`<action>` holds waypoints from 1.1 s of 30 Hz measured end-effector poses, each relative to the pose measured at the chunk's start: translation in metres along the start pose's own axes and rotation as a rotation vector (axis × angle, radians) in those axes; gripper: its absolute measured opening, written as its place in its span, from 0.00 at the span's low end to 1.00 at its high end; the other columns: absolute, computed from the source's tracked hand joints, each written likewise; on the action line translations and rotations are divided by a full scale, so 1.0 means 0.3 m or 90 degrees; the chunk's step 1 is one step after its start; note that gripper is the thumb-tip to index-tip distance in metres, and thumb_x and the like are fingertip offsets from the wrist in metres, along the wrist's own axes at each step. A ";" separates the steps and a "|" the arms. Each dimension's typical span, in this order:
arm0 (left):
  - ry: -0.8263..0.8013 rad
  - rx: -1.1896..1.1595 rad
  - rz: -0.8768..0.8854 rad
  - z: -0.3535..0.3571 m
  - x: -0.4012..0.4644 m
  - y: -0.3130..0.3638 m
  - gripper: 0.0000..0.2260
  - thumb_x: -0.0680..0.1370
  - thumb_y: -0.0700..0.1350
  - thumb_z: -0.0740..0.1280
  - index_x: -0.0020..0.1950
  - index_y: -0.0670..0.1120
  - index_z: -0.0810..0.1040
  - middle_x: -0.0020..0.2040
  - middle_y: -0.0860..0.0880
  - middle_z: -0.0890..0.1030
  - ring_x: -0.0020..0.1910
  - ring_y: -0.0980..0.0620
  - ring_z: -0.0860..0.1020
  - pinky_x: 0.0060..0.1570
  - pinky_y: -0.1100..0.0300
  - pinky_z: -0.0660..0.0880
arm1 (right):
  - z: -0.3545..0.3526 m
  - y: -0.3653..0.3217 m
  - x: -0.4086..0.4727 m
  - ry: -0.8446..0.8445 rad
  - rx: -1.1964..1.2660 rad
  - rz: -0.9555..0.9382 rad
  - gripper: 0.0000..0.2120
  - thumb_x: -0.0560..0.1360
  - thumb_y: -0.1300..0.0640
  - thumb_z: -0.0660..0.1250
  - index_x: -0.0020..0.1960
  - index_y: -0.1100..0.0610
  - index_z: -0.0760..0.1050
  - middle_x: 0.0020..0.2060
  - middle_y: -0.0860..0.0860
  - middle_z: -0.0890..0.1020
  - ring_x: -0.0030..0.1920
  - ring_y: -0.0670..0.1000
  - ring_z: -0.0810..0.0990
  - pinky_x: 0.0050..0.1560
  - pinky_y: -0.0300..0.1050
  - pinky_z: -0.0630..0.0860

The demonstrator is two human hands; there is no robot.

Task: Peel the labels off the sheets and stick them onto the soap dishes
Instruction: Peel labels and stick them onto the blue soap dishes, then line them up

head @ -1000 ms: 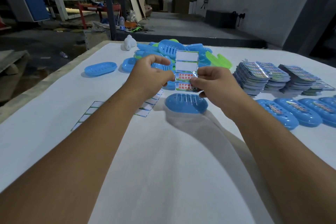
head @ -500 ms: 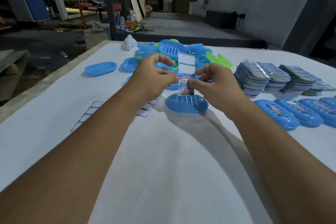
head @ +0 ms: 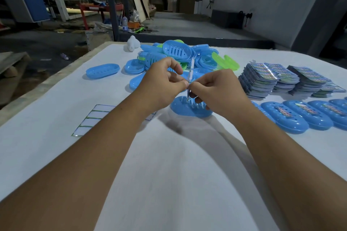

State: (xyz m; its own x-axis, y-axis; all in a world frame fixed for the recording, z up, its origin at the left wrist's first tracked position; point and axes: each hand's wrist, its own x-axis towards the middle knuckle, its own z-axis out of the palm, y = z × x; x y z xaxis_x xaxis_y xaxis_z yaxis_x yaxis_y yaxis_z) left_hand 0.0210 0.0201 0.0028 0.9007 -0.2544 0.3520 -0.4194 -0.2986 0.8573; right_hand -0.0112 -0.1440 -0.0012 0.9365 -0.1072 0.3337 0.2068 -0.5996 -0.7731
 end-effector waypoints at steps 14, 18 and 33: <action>0.025 0.034 0.015 0.012 0.007 -0.008 0.14 0.74 0.39 0.73 0.42 0.52 0.69 0.40 0.47 0.86 0.43 0.48 0.84 0.52 0.49 0.80 | 0.007 -0.006 -0.004 0.002 0.023 -0.003 0.10 0.71 0.52 0.68 0.34 0.51 0.85 0.29 0.49 0.85 0.37 0.58 0.86 0.34 0.53 0.83; 0.041 0.049 0.009 0.015 0.012 -0.015 0.14 0.74 0.40 0.73 0.42 0.54 0.69 0.40 0.46 0.85 0.39 0.49 0.82 0.49 0.53 0.79 | 0.006 0.009 0.005 0.003 0.048 0.014 0.11 0.74 0.57 0.70 0.33 0.55 0.84 0.29 0.50 0.85 0.32 0.52 0.85 0.26 0.41 0.76; 0.088 0.220 0.036 -0.019 0.020 -0.031 0.09 0.78 0.39 0.65 0.44 0.51 0.68 0.36 0.52 0.76 0.36 0.53 0.73 0.44 0.52 0.77 | -0.032 0.022 0.010 -0.021 0.040 0.090 0.12 0.76 0.60 0.68 0.37 0.61 0.84 0.33 0.50 0.86 0.30 0.44 0.82 0.25 0.37 0.75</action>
State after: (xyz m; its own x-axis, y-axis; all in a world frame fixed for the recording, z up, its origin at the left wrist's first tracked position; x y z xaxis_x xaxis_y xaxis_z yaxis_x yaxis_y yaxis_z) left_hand 0.0309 0.0267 -0.0010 0.8722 -0.1595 0.4623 -0.4605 -0.5863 0.6665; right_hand -0.0098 -0.1560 0.0000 0.9663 -0.1599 0.2017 0.0886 -0.5292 -0.8439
